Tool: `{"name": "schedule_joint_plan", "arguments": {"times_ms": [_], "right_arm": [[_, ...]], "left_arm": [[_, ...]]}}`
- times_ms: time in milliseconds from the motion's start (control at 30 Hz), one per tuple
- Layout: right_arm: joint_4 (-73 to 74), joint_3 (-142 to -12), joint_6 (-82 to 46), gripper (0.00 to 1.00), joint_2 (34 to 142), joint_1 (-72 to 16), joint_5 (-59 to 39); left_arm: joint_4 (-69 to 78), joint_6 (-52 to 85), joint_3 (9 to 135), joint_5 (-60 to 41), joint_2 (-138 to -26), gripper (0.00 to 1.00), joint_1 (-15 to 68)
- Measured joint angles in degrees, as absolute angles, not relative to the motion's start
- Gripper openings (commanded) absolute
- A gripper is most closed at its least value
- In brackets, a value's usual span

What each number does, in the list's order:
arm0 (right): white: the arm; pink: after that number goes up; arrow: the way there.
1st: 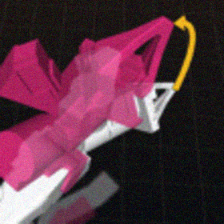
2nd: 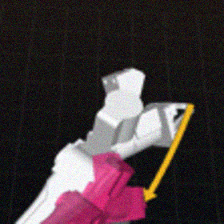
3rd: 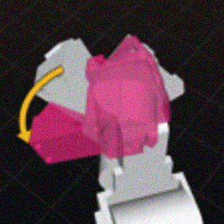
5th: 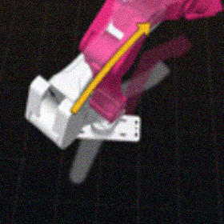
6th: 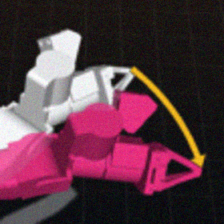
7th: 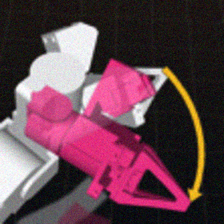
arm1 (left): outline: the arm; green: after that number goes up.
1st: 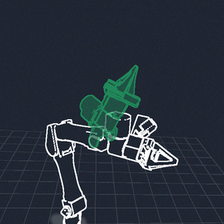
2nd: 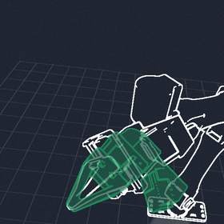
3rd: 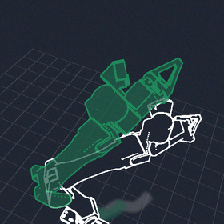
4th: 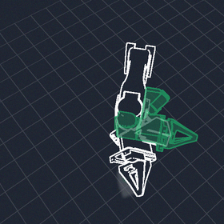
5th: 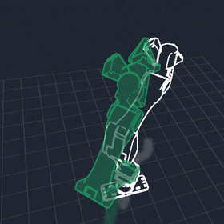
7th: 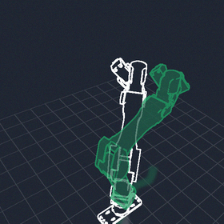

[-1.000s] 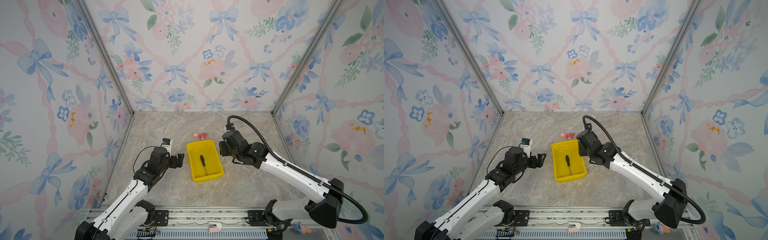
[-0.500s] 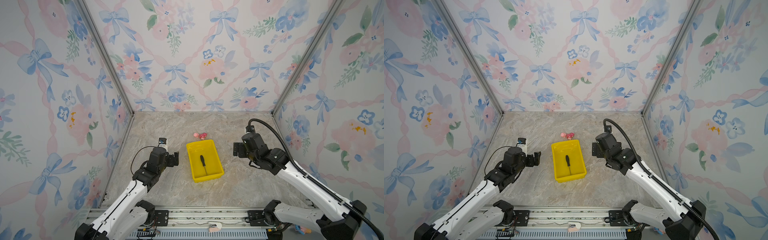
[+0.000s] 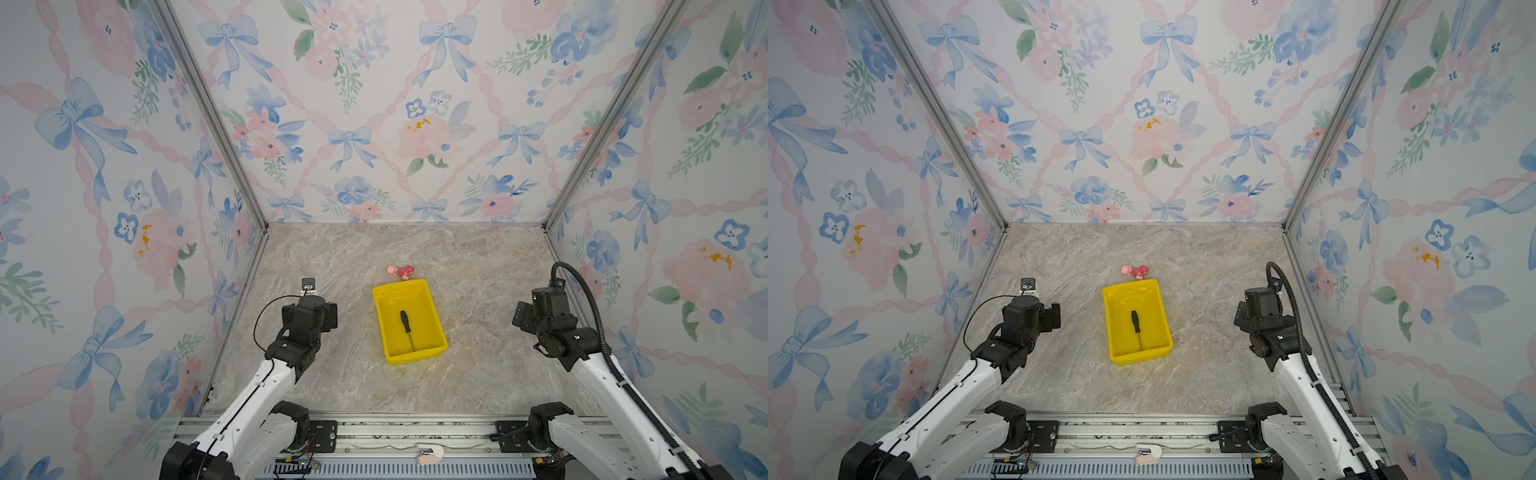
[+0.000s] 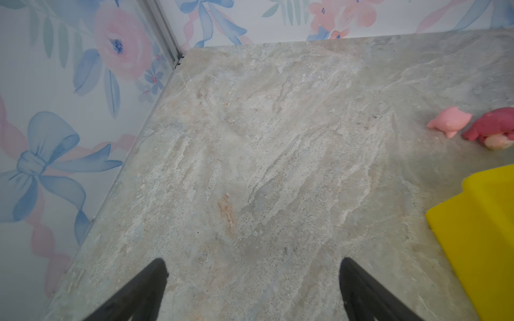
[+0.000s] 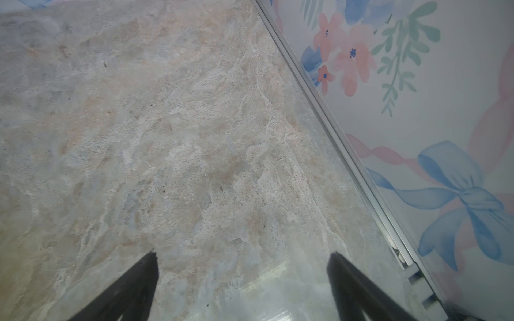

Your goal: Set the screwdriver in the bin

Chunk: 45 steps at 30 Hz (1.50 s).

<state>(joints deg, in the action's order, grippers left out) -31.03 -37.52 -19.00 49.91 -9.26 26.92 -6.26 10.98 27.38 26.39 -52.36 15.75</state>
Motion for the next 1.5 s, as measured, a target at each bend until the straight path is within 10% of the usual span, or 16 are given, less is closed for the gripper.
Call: {"name": "schedule_joint_plan", "arguments": {"times_ms": [500, 1500], "right_arm": [[-3.99, -17.41, -4.56, 0.97, 46.46, -2.98, 15.84], [34.09, -24.05, -1.87, 0.97, 79.37, -2.94, 10.28]], "left_arm": [[13.41, 2.79, 9.32, 22.63, -44.95, 0.97, 10.57], [53.15, 1.67, 17.91, 6.83, -85.10, 0.97, 1.80]]}}
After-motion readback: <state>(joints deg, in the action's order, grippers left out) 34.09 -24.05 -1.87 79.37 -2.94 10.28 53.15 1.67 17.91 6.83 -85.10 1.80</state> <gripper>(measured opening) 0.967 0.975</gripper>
